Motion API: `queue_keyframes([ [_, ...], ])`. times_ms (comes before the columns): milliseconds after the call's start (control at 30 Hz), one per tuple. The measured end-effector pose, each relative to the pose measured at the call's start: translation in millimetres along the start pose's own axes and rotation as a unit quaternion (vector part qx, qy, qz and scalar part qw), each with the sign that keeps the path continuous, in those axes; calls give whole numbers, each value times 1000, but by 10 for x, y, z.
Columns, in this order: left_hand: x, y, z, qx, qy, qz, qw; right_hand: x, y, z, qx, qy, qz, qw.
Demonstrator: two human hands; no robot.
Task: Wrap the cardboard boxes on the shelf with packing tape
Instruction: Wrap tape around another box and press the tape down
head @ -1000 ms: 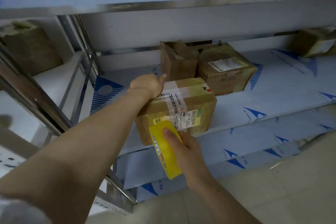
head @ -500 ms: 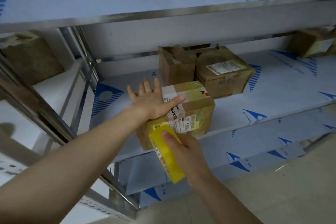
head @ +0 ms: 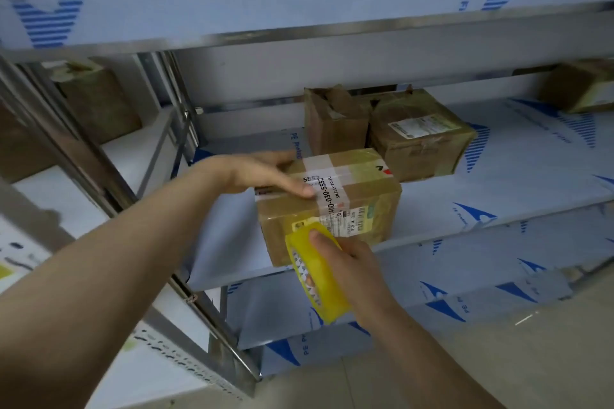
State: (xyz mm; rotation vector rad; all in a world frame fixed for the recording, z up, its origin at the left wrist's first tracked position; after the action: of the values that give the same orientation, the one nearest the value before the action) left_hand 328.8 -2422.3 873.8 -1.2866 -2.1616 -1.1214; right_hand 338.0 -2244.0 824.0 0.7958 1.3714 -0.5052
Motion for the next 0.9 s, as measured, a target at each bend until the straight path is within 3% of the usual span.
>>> queue_keyframes([
  [67,-189,145,56,-65,-120,-21,990,-19,-2,15,-1,-9,6,1000],
  [167,-307,105,50,10,-186,-11,983,-68,-1,35,-11,-23,22,999],
  [233,-346,97,15,32,-130,3,991,-178,3,25,-30,-16,31,999],
  [333,-449,172,-51,20,70,13,997,-605,-18,11,-109,-53,13,993],
  [400,-585,214,-6,31,210,0,977,-934,-64,93,-174,-38,-29,983],
  [500,-899,150,114,95,357,-41,928,-1088,-333,233,-138,10,-48,989],
  [633,-1052,80,104,269,427,-20,863,-1036,-714,521,-61,38,-42,997],
  [733,-1097,-36,126,337,482,-26,808,-1022,-895,614,-21,49,-27,998],
  [900,-1258,-238,83,391,423,-68,815,-828,-915,578,-34,-3,26,999],
])
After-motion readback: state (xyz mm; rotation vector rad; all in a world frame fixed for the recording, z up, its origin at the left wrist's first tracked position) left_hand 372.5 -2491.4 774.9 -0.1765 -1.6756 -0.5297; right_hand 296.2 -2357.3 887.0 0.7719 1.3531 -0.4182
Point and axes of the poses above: each hand's wrist, its own y-axis away from the middle knuckle, its own z-axis out of the palm, x = y × z, the point moved 8 cm from there along -y, towards the middle knuckle, and after that the axes turned 1 degree about x, right-handed, at the moved point
